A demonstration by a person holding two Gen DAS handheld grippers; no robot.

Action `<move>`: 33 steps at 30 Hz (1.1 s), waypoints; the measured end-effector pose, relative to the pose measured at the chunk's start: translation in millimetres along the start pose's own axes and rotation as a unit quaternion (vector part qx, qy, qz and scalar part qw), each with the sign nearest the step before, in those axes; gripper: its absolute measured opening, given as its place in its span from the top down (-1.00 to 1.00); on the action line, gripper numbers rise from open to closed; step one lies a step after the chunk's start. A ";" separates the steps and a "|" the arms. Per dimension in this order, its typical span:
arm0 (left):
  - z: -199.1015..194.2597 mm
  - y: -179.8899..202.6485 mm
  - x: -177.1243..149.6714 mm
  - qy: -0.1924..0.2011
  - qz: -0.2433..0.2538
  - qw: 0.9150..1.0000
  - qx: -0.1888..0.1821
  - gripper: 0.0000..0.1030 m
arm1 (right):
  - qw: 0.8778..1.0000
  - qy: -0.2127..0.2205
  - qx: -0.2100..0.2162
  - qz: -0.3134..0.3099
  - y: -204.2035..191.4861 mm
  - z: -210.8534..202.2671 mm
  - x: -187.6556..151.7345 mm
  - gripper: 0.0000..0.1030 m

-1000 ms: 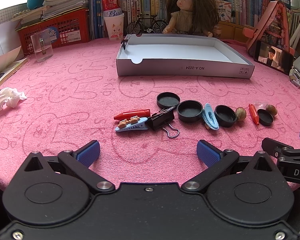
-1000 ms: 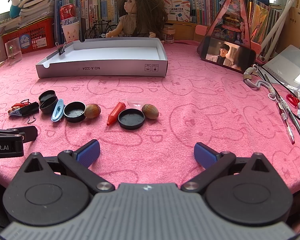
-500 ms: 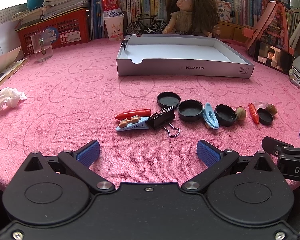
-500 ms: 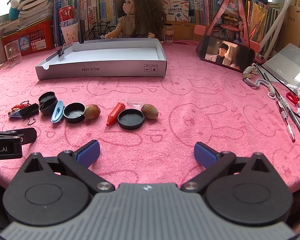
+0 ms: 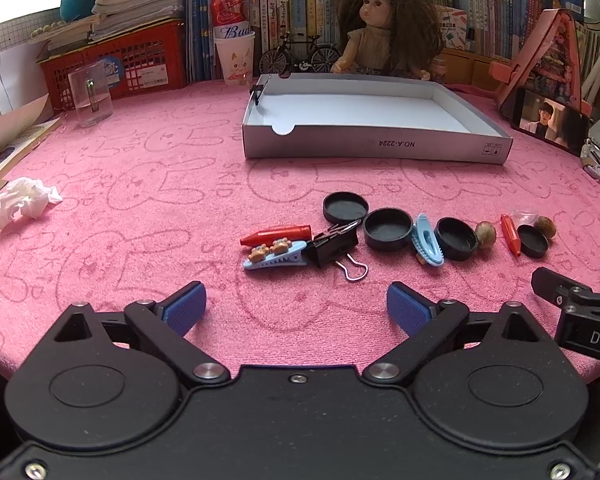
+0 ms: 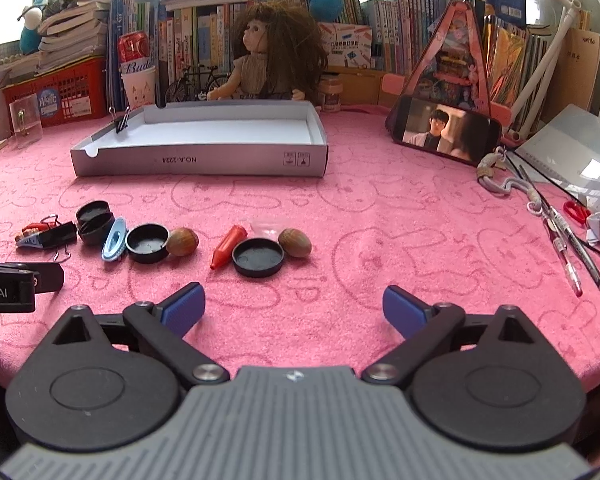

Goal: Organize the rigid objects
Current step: 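Grasp the blue cartoon hair clip with the left tool while the right tool grasps a black round lid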

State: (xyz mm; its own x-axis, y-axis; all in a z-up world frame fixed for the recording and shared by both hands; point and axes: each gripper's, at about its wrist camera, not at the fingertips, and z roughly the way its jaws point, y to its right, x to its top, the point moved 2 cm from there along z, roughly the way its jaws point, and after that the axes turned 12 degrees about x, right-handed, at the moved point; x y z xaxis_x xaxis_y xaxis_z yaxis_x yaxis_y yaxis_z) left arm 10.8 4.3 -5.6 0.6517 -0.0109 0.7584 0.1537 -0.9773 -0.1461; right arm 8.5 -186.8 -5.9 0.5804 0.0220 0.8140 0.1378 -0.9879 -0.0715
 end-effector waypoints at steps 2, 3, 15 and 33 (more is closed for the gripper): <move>-2.1 -1.5 1.9 0.007 -0.002 1.000 -0.006 -0.67 | 1.000 0.009 0.000 -0.004 0.3 -1.5 1.6 -0.81; -3.3 -2.5 2.9 0.010 -0.005 1.000 -0.010 -0.59 | 1.000 0.012 0.000 -0.006 0.2 -2.0 2.2 -0.78; -4.3 -23.7 12.1 0.028 -0.046 0.998 0.028 0.04 | 1.000 0.012 0.007 -0.012 -3.6 0.9 2.9 -0.08; 14.7 -12.3 8.6 0.023 -0.035 0.999 0.020 0.36 | 1.000 0.006 0.017 -0.022 -9.2 8.7 3.9 0.05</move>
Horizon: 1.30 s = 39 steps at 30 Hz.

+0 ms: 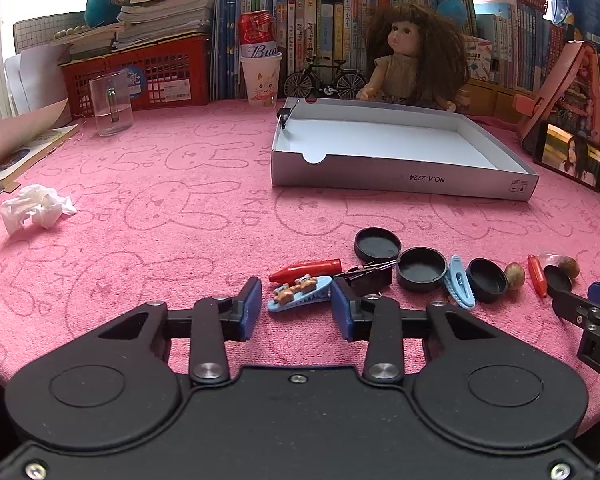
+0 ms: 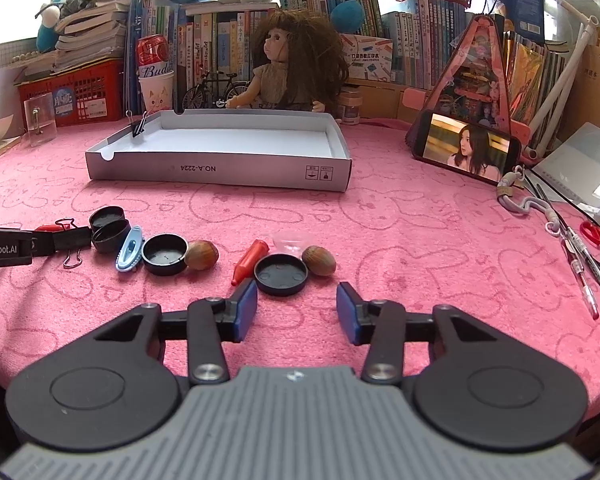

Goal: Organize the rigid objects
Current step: 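Grasp the blue cartoon hair clip with the left tool while the right tool grasps a black round lid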

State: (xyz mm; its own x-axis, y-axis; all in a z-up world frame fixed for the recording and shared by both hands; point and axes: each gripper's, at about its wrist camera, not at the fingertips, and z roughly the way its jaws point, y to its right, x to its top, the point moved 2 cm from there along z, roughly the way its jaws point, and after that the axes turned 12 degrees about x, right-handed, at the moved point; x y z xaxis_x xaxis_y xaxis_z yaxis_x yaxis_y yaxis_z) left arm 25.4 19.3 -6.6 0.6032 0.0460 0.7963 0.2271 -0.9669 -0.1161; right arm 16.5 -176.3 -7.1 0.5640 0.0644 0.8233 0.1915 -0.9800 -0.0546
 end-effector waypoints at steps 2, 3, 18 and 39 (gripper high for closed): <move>0.8 0.5 -0.4 0.003 0.002 1.000 0.001 0.39 | 1.000 0.000 0.002 -0.001 -1.0 1.3 0.8 0.08; 1.3 1.0 -0.5 0.005 0.003 1.000 0.001 0.40 | 1.000 0.001 0.002 -0.001 -1.4 1.6 0.9 0.08; 3.5 -4.0 -0.8 0.012 -0.011 1.000 -0.007 0.44 | 1.000 0.006 0.009 -0.006 -7.0 7.8 2.9 0.38; -14.6 -3.0 7.0 0.042 -0.013 0.999 -0.027 0.44 | 1.000 0.021 0.017 -0.015 -11.4 -1.2 8.5 0.40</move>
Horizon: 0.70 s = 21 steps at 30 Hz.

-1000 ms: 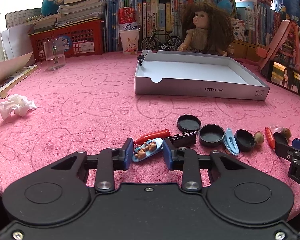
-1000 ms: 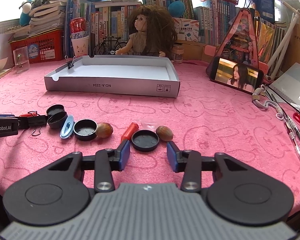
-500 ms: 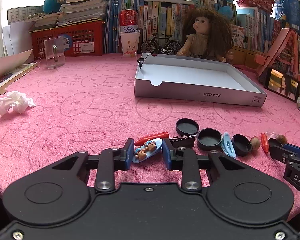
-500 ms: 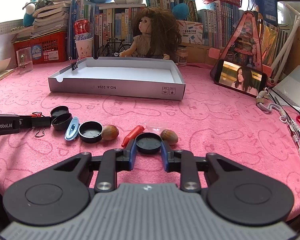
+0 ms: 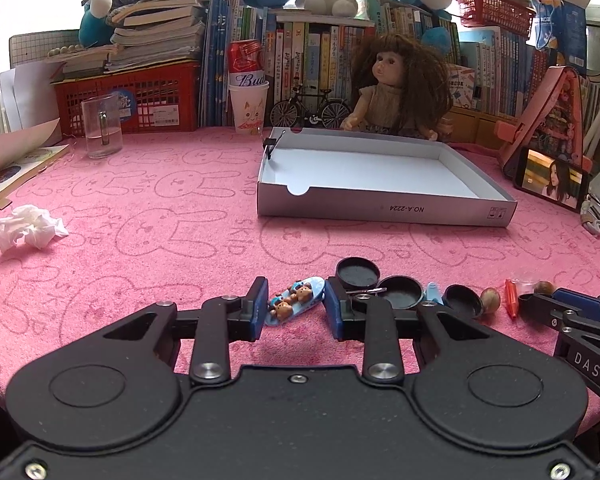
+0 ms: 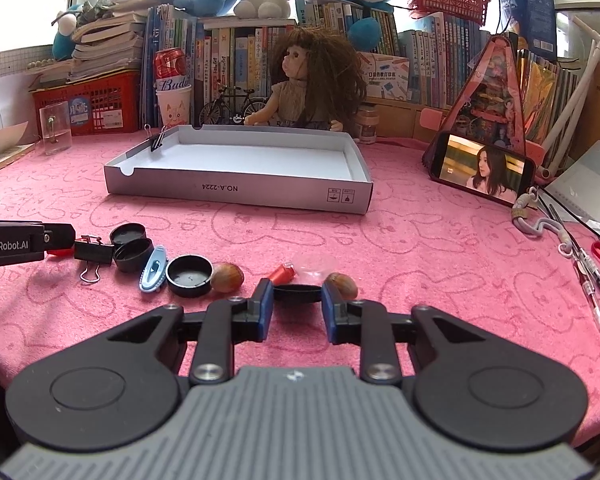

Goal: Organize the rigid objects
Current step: 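Grasp the blue cartoon hair clip with the left tool while the right tool grasps a black round lid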

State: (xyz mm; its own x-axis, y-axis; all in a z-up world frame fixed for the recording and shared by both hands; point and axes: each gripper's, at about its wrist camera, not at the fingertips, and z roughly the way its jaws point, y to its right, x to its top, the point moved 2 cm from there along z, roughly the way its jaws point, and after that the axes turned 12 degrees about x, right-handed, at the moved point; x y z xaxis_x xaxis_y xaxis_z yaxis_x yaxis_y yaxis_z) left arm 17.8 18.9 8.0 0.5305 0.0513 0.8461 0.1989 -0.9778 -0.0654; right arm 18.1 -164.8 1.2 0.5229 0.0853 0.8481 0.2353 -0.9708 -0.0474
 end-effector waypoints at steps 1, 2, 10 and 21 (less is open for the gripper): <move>0.0 0.6 1.3 0.001 0.001 1.000 -0.001 0.44 | 1.000 0.001 0.001 0.000 0.3 -0.4 0.7 0.40; 0.3 1.6 2.9 0.002 0.001 1.000 -0.004 0.44 | 1.000 0.001 0.001 -0.001 0.5 -0.7 1.9 0.40; 7.8 8.2 18.2 -0.012 -0.021 0.999 -0.046 0.44 | 1.000 0.011 0.006 0.010 5.0 -1.3 12.2 0.55; 6.3 17.4 21.4 -0.003 -0.009 0.999 -0.050 0.44 | 1.000 0.006 0.009 0.020 8.7 0.7 9.6 0.39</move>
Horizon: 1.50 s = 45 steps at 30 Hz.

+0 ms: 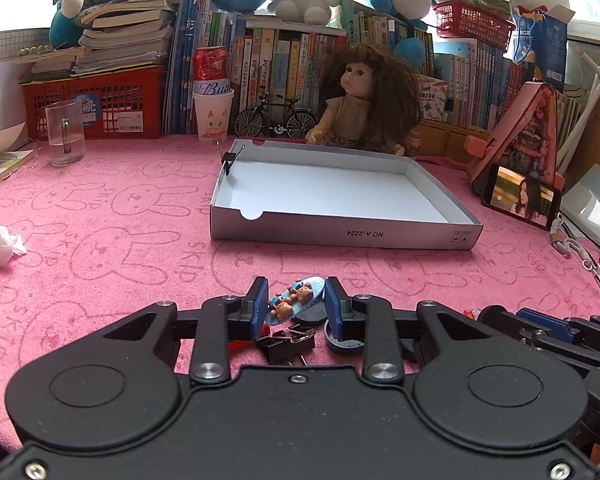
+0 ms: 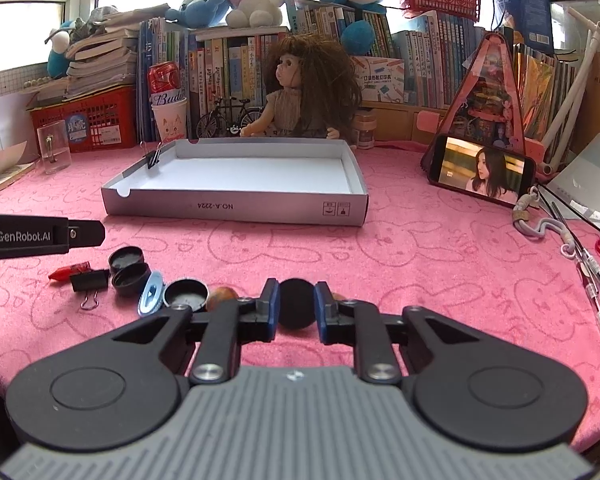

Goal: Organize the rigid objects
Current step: 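Grasp the blue cartoon hair clip with the left tool while the right tool grasps a black round lid, then carry the hair clip and black lid over the white tray with both tools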

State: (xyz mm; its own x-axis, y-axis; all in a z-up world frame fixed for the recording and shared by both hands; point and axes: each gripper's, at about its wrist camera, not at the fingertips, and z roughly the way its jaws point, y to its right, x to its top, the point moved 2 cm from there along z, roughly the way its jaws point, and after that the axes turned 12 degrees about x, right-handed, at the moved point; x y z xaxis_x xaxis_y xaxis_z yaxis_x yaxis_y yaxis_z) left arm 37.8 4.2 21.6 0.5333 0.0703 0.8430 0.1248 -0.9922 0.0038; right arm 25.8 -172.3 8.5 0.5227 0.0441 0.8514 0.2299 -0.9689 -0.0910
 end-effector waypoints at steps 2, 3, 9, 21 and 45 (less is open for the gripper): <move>-0.1 -0.2 -1.9 -0.002 0.000 1.000 0.000 0.44 | 1.000 -0.005 0.001 0.001 0.5 0.9 -3.6 0.37; 0.1 -0.4 -2.7 -0.003 0.001 1.000 0.000 0.44 | 1.000 -0.007 -0.001 0.002 0.6 1.2 -5.4 0.34; 1.0 -0.7 -5.0 -0.005 0.001 1.000 0.001 0.44 | 1.000 -0.008 -0.008 0.000 0.7 4.6 -7.8 -0.13; 2.3 -0.1 -6.4 -0.006 0.003 1.000 0.002 0.44 | 0.999 -0.007 -0.024 -0.033 -4.6 17.6 -4.5 0.07; 23.1 0.3 14.0 -0.009 -0.011 1.000 -0.006 0.44 | 1.000 0.004 0.012 0.003 4.0 17.9 16.3 0.32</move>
State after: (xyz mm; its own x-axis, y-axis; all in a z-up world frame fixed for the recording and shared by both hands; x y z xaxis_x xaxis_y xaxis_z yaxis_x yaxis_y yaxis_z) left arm 64.5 7.3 21.0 0.5453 0.0930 0.8331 0.1269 -0.9915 0.0277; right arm 49.9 -171.1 12.8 0.5179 0.0371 0.8546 0.2467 -0.9631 -0.1078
